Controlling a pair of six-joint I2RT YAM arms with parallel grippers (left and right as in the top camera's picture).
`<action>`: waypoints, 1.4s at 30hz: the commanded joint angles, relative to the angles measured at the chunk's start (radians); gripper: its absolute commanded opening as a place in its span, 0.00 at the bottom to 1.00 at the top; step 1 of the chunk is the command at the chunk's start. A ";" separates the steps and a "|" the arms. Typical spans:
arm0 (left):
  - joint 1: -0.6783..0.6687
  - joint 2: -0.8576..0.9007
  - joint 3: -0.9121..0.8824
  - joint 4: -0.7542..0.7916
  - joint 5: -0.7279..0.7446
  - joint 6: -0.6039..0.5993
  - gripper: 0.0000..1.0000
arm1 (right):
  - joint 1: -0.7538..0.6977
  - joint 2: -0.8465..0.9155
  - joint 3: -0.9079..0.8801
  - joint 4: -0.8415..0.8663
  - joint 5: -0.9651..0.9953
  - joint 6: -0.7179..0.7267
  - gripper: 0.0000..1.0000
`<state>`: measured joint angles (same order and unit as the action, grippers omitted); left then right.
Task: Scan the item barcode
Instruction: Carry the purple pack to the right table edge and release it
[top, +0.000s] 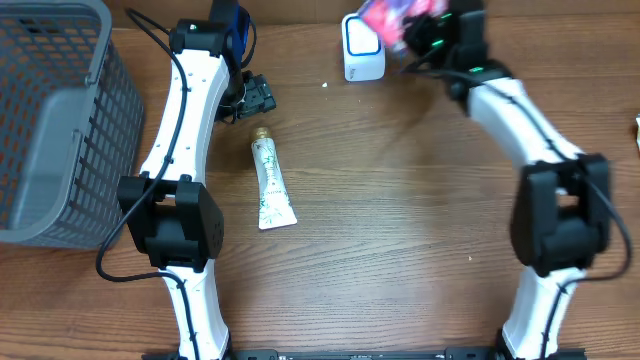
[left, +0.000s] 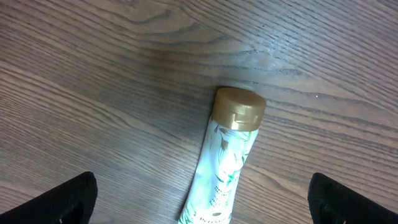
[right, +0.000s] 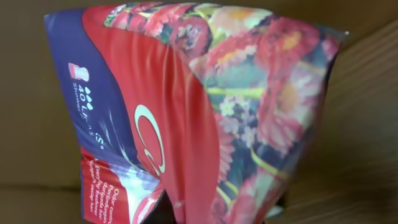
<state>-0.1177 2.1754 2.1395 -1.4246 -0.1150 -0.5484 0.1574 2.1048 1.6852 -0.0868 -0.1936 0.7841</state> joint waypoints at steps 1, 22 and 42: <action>0.001 -0.004 -0.006 0.000 0.002 -0.002 1.00 | -0.174 -0.167 0.027 -0.069 0.014 -0.026 0.04; 0.001 -0.004 -0.006 0.000 0.002 -0.002 1.00 | -0.901 -0.180 0.021 -0.712 0.216 -0.032 0.04; 0.001 -0.004 -0.006 0.000 0.002 -0.002 1.00 | -1.001 -0.124 0.016 -0.735 0.298 -0.105 0.42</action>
<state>-0.1177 2.1754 2.1395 -1.4246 -0.1150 -0.5484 -0.8360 1.9675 1.6985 -0.8188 0.0681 0.6888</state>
